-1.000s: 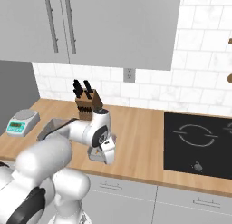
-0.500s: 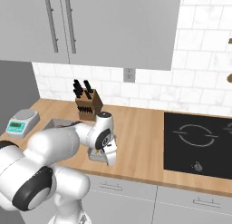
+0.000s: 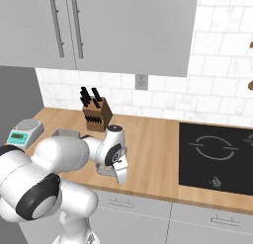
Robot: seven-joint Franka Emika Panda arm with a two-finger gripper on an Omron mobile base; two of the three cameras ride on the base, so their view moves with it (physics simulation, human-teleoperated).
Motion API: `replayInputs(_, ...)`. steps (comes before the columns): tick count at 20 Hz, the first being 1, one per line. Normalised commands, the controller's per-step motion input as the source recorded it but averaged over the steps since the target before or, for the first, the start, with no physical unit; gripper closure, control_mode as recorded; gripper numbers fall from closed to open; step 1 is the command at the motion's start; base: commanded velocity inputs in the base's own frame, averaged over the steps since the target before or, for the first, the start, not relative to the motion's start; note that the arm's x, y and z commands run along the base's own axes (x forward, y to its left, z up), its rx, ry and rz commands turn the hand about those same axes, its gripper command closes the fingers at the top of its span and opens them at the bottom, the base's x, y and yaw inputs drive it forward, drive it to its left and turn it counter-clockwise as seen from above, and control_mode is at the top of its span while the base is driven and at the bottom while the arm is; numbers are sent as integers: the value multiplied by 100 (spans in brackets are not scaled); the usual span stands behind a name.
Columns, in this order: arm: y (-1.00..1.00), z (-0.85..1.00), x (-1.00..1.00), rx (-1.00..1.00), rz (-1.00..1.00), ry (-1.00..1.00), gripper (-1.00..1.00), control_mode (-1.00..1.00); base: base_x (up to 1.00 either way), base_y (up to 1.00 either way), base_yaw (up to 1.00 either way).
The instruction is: Take the meat container that has the shrimp and place it on the second highest rack of the freezer. Then take the vegetable container that has the garlic and sweet potato and place it on the highest rack of the freezer.
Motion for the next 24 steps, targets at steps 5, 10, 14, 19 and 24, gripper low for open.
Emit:
replayInputs(5, 0, -33, 0, 0, -7, 0, 100, -100, 0, 0, 0)
replayInputs(10, 0, -8, 0, 0, -9, -6, 100, -100, 0, 0, 0)
replayInputs(14, 0, 0, 2, 0, -10, -6, 100, -100, 0, 0, 0)
replayInputs(19, 0, 11, 7, 0, -5, -5, 100, -100, 0, 0, 0)
replayInputs(24, 0, 93, -35, 7, 0, -20, 100, -100, 0, 0, 0)
